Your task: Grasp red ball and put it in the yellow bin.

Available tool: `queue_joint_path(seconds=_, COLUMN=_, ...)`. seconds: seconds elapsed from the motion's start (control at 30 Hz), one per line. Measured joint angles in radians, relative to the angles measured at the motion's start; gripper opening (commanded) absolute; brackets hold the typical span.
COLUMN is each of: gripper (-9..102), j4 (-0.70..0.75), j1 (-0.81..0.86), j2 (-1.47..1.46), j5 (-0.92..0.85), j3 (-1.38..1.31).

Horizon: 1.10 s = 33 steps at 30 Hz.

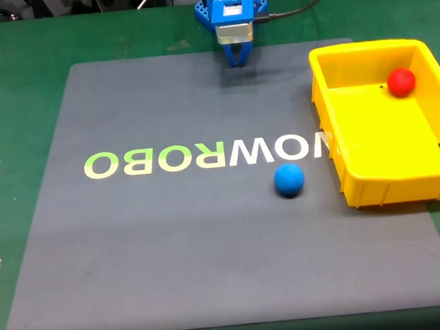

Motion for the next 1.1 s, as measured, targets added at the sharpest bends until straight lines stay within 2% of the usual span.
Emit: queue_joint_path(seconds=1.1, gripper=0, j4=0.005, j1=0.04, j2=0.0, j5=-0.112, j3=0.021)
